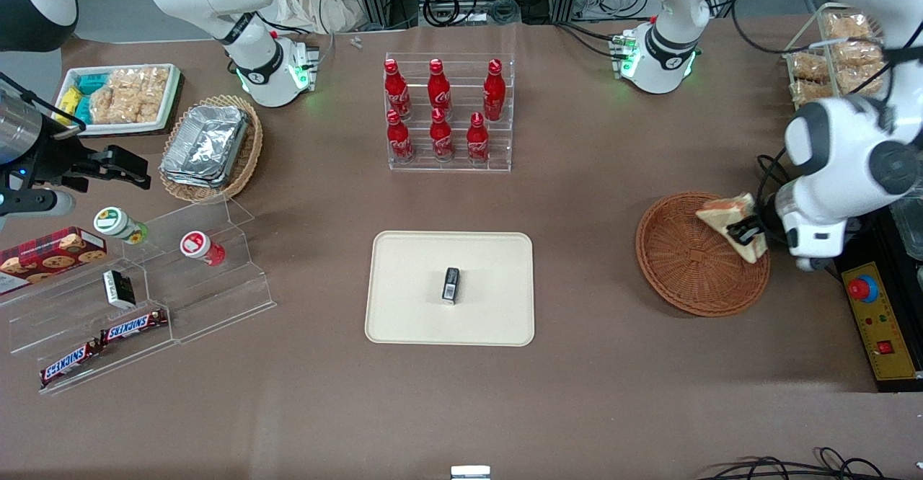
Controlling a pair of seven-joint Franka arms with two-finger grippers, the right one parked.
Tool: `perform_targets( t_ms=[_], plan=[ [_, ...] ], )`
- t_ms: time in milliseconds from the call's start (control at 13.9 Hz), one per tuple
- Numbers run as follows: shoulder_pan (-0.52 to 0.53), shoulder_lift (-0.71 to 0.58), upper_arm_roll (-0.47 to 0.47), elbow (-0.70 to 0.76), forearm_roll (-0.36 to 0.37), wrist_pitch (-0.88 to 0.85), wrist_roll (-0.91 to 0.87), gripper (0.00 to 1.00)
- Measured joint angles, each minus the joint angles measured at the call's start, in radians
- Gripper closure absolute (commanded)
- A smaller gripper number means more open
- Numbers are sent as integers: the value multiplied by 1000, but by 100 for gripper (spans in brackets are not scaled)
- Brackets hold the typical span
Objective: Place sandwich from basket to tray
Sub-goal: 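Lift the sandwich up out of the basket with the left gripper, then carry the sandwich over the cream tray beside the black box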
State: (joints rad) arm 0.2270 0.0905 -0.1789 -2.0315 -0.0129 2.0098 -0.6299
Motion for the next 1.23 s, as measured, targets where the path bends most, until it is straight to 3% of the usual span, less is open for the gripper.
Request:
perform_targets(
  t_ms=[216,505,721,937,1225],
  plan=[
    [-14,-11,-95,234,-82,-224,90,100],
    [-38,55,-263,300,-84,-222,152,100],
    [-131,177,-351,356,31,-171,174,100],
    [-292,354,-357,466,147,-117,137,100],
    [-398,588,-355,596,315,-18,6,100]
  ],
)
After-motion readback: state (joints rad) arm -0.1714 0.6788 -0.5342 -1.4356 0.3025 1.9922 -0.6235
